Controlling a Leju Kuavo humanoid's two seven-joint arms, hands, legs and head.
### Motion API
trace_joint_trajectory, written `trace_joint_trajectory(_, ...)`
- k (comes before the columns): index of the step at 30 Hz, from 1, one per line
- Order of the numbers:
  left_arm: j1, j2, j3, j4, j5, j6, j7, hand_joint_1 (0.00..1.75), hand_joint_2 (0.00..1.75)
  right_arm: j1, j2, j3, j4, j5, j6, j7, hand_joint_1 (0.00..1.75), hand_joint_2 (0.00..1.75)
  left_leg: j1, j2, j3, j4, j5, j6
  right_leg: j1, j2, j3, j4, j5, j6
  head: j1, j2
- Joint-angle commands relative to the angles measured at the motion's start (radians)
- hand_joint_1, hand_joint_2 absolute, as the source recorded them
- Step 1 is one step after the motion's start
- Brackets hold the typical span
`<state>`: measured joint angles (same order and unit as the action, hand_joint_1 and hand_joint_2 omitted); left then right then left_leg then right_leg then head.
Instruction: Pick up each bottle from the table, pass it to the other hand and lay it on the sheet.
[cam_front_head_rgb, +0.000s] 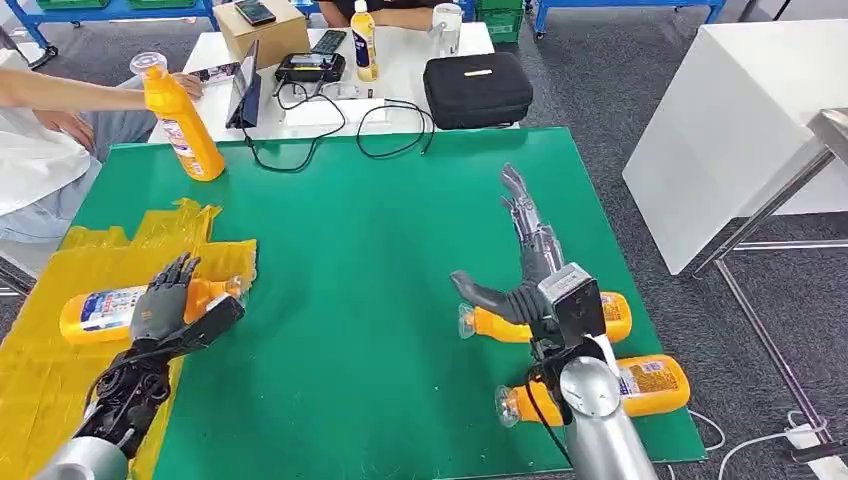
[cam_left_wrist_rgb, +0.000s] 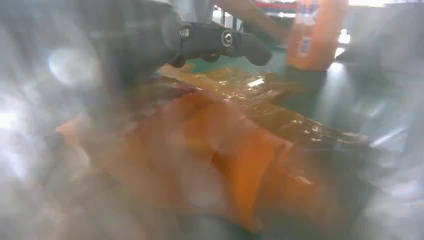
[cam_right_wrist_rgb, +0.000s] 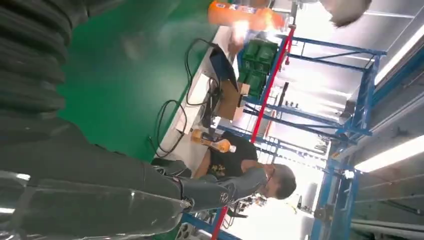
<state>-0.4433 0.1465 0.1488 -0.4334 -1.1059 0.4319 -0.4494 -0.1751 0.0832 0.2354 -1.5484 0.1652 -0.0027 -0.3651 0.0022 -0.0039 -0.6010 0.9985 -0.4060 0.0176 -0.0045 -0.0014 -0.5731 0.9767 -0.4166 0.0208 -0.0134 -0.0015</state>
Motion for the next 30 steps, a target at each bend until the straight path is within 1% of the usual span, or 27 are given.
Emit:
trace_joint_trajectory(1,0.023,-0.051,0.022,0.003,0.012,0.093,-0.027,0.00,1.75,-0.037,0.001,-0.007,0.068,-0.001,-0.001,0.004,0.00,1.75,0.000,0.001,0.002,0.000,-0.001,0.000,0.000,0.001,0.002,-0.001,0.000,0.000,0.000,0.000)
trace_joint_trajectory(2,0.024,-0.052,0.021,-0.012,0.002,0.148,-0.024,0.00,1.75,-0.035,0.002,-0.008,0.067,-0.001,-0.001,0.004,0.00,1.75,0.001,0.002,0.002,0.000,-0.001,0.000,0.001,0.001,0.002,-0.001,0.000,0.000,0.000,0.000)
trace_joint_trajectory(3,0.016,-0.065,0.040,-0.039,0.027,0.223,-0.055,0.00,1.75,-0.029,0.001,-0.009,0.064,0.000,-0.001,0.004,0.00,1.75,0.000,0.001,0.001,0.000,-0.001,0.000,0.000,0.001,0.001,-0.001,0.000,0.000,0.000,0.000)
trace_joint_trajectory(4,0.011,-0.074,0.051,-0.069,0.054,0.251,-0.082,0.00,1.75,-0.024,0.001,-0.011,0.063,0.000,-0.001,0.005,0.00,1.75,0.001,0.001,0.001,0.000,-0.001,0.000,0.001,0.001,0.002,-0.001,0.000,0.000,0.000,0.000)
trace_joint_trajectory(5,0.029,-0.088,0.075,-0.178,0.088,0.266,-0.108,0.00,1.75,-0.017,0.001,-0.014,0.061,0.004,-0.002,0.009,0.00,1.75,0.001,-0.001,0.000,0.000,0.000,0.000,0.001,-0.001,0.001,-0.001,0.000,0.000,0.000,0.000)
trace_joint_trajectory(7,0.062,-0.105,0.058,-0.371,0.119,0.238,-0.091,0.00,1.75,-0.002,0.009,-0.023,0.061,0.014,-0.004,0.013,0.00,1.75,0.002,-0.002,-0.002,0.002,0.000,0.000,0.002,-0.002,-0.001,-0.001,-0.001,0.000,0.000,0.000)
trace_joint_trajectory(8,0.085,-0.107,0.040,-0.480,0.133,0.183,-0.059,0.00,1.75,0.003,0.015,-0.030,0.060,0.022,-0.006,0.014,0.00,1.75,0.003,-0.003,-0.003,0.003,-0.001,0.000,0.003,-0.004,-0.001,0.000,-0.001,0.000,0.000,0.000)
trace_joint_trajectory(9,0.095,-0.105,0.030,-0.520,0.129,0.160,-0.033,0.00,1.75,0.004,0.017,-0.031,0.059,0.024,-0.005,0.014,0.00,1.75,0.002,-0.003,-0.005,0.002,0.000,0.000,0.002,-0.004,-0.003,-0.001,-0.001,0.000,0.000,0.000)
trace_joint_trajectory(10,0.101,-0.111,0.033,-0.560,0.199,0.079,-0.043,0.00,1.75,0.006,0.021,-0.035,0.058,0.029,-0.005,0.015,0.00,1.75,0.001,-0.002,-0.005,0.002,0.000,0.000,0.001,-0.002,-0.004,0.000,0.000,0.000,0.000,0.000)
trace_joint_trajectory(11,0.112,-0.118,0.044,-0.619,0.305,0.001,-0.087,0.00,0.00,0.009,0.025,-0.041,0.057,0.034,-0.003,0.016,0.00,1.75,0.002,-0.002,-0.004,0.003,-0.001,0.000,0.002,-0.003,-0.003,0.000,-0.002,0.000,0.000,0.000)
trace_joint_trajectory(15,0.150,-0.122,0.093,-0.831,0.471,-0.128,-0.084,0.00,0.00,0.011,0.039,-0.056,0.067,0.053,0.006,0.025,0.00,1.75,0.002,0.000,-0.005,0.002,-0.001,0.000,0.002,0.000,-0.005,0.000,0.000,0.000,0.000,0.000)
trace_joint_trajectory(21,0.159,-0.124,0.096,-0.829,0.471,-0.129,-0.082,0.00,0.00,0.010,0.040,-0.056,0.068,0.053,0.006,0.025,0.00,1.75,0.002,0.001,-0.003,0.001,-0.002,-0.001,0.002,0.001,-0.003,-0.001,-0.001,0.000,0.000,0.000)
trace_joint_trajectory(23,0.153,-0.126,0.112,-0.832,0.506,-0.137,-0.106,0.00,0.00,0.013,0.043,-0.061,0.066,0.055,0.007,0.026,0.00,1.75,0.001,0.001,-0.005,0.001,-0.001,0.000,0.001,0.000,-0.005,-0.001,0.000,0.000,0.000,0.000)
trace_joint_trajectory(26,0.170,-0.133,0.151,-0.892,0.638,-0.251,-0.119,0.00,0.00,0.018,0.043,-0.066,0.064,0.053,0.004,0.029,0.00,1.75,0.002,0.002,-0.004,0.001,-0.002,0.000,0.002,0.001,-0.003,-0.001,-0.001,0.000,0.000,0.000)
trace_joint_trajectory(28,0.191,-0.157,0.185,-0.946,0.764,-0.374,-0.116,0.00,0.00,0.017,0.037,-0.070,0.059,0.069,0.003,0.025,0.00,1.75,0.001,0.002,-0.005,0.001,-0.001,0.000,0.001,0.001,-0.005,-0.001,0.000,0.000,0.000,0.000)
trace_joint_trajectory(29,0.200,-0.169,0.196,-0.966,0.817,-0.429,-0.112,0.00,1.75,0.013,0.032,-0.070,0.054,0.086,0.001,0.023,0.00,1.75,0.002,0.002,-0.004,0.001,-0.002,0.000,0.002,0.002,-0.004,-0.001,-0.001,0.000,0.000,0.000)
trace_joint_trajectory(30,0.203,-0.170,0.196,-0.966,0.817,-0.429,-0.112,0.00,1.75,0.011,0.031,-0.073,0.053,0.085,0.001,0.023,0.00,1.75,0.001,0.001,-0.005,0.001,-0.001,0.000,0.001,0.001,-0.005,-0.001,0.000,0.000,0.000,0.000)
